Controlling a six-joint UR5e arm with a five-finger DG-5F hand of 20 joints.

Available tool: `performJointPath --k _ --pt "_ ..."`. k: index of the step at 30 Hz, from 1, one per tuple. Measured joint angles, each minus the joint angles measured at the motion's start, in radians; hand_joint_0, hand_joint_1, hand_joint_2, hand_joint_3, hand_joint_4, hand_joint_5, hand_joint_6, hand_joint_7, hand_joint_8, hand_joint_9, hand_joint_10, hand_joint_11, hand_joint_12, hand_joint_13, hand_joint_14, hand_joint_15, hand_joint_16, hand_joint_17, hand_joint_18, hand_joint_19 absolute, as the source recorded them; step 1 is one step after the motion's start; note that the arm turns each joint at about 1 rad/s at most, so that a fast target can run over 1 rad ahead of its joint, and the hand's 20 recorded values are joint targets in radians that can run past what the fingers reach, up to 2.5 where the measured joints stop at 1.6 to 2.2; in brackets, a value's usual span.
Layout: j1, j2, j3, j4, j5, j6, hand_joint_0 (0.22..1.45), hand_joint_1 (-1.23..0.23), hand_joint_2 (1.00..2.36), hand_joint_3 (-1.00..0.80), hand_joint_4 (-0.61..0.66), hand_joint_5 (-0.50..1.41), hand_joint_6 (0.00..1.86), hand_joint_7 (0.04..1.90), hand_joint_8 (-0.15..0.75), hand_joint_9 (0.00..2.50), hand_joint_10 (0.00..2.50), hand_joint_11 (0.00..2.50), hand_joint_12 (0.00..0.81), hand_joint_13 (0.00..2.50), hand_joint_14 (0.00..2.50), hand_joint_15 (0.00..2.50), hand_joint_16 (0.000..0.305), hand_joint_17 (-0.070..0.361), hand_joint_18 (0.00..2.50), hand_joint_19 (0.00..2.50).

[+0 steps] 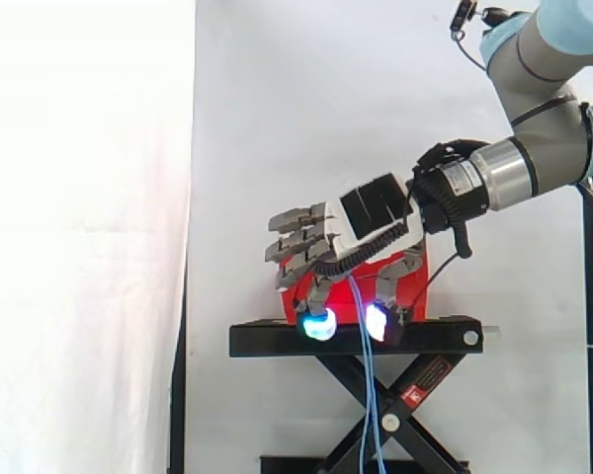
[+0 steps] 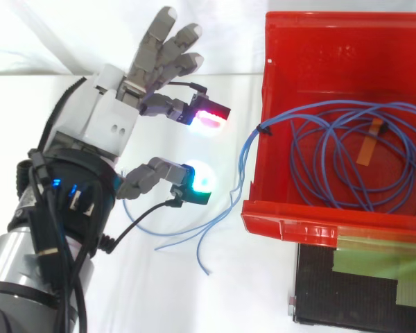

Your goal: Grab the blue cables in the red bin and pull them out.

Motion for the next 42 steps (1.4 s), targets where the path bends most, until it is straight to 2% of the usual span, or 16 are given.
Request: performJointPath --k 5,15,29,42 --pt "-0.008 0.000 -0.032 0.036 -0.003 -0.010 0.74 -1.06 1.00 -1.00 0.08 0.39 0.53 0.49 0.242 0.40 0.01 0.39 0.337 0.26 0.00 0.11 0.053 0.120 0.12 0.22" --pt "-0.018 0.000 -0.052 0.042 -0.007 -0.043 0.74 -1.05 1.00 -1.00 0.08 0.39 0.52 0.50 0.243 0.40 0.01 0.39 0.337 0.26 0.00 0.10 0.053 0.120 0.12 0.22" --pt "-0.027 0.000 -0.057 0.021 -0.008 -0.095 0.75 -1.06 1.00 -1.00 0.08 0.40 0.52 0.50 0.244 0.40 0.01 0.40 0.336 0.26 0.00 0.10 0.053 0.119 0.12 0.22" --pt "-0.032 0.000 -0.055 0.025 -0.008 -0.126 0.75 -1.06 1.00 -1.00 0.08 0.42 0.72 0.42 0.249 0.43 0.01 0.40 0.339 0.28 0.00 0.12 0.052 0.118 0.15 0.23"
